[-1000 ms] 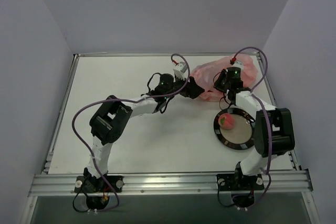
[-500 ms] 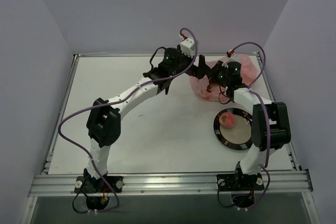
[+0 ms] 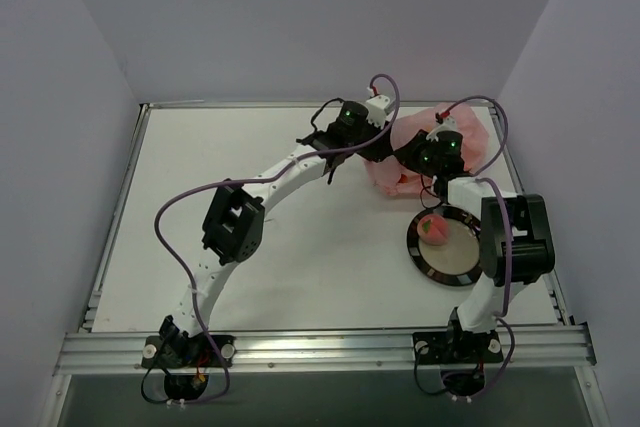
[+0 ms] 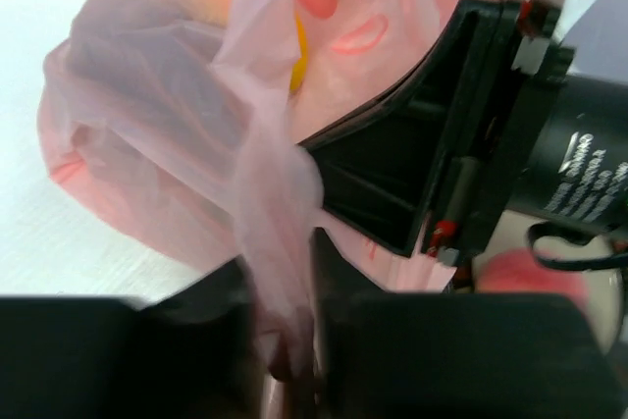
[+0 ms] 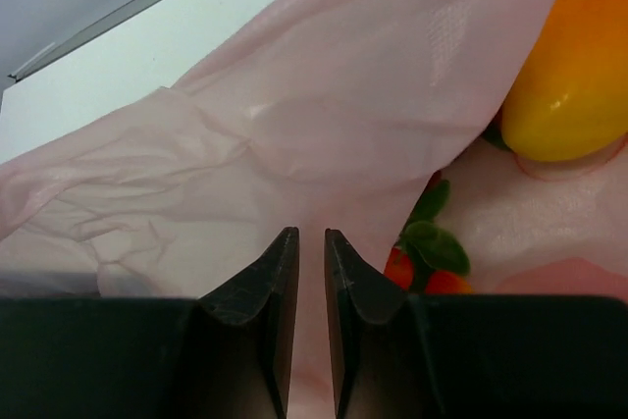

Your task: Take the fake fruits out of the plastic bag

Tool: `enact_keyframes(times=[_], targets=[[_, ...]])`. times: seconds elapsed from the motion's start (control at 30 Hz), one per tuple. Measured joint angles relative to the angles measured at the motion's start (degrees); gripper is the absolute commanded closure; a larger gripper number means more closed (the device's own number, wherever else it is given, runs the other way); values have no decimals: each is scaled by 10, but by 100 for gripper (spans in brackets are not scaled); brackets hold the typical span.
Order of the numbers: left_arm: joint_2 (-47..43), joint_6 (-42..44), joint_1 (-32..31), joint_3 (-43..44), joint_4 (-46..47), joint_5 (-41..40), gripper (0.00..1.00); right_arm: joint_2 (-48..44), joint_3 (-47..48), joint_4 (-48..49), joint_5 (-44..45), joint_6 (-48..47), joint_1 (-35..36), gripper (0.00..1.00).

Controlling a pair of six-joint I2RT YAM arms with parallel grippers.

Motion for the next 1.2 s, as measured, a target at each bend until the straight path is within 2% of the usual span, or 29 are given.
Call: enact_keyframes(times=[0.03, 0.23, 0.43, 0.6, 0.73, 0.8, 0.83, 0.93, 1.03, 1.17, 1.2], targets=[[0, 3, 0, 0, -5, -2, 97, -2, -4, 0, 0, 0, -1, 85], [-4, 13, 3, -8, 10, -2, 98, -50, -30, -21, 33, -16, -13, 69], [-32, 22, 6, -57, 29, 1, 98, -55, -14, -40, 100, -41, -29, 67], [-58, 29, 6, -82, 61, -5, 98, 9, 47, -48, 142, -55, -30, 63], [-94, 29, 6, -130, 101, -31, 98, 71, 88, -52, 169, -66, -30, 46], [-102, 29, 6, -137, 110, -40, 98, 95, 109, -62, 176, -72, -30, 42], [-103, 28, 6, -137, 116, -43, 98, 109, 122, -65, 179, -74, -30, 35], [-103, 27, 6, -137, 126, -45, 98, 143, 157, -65, 189, -76, -30, 23], [-103, 25, 6, -137, 128, -44, 98, 170, 180, -65, 203, -72, -29, 16], [-101, 23, 6, -137, 129, -42, 98, 211, 214, -64, 232, -57, -24, 15], [-101, 22, 6, -138, 131, -42, 98, 220, 220, -63, 238, -52, -23, 22]])
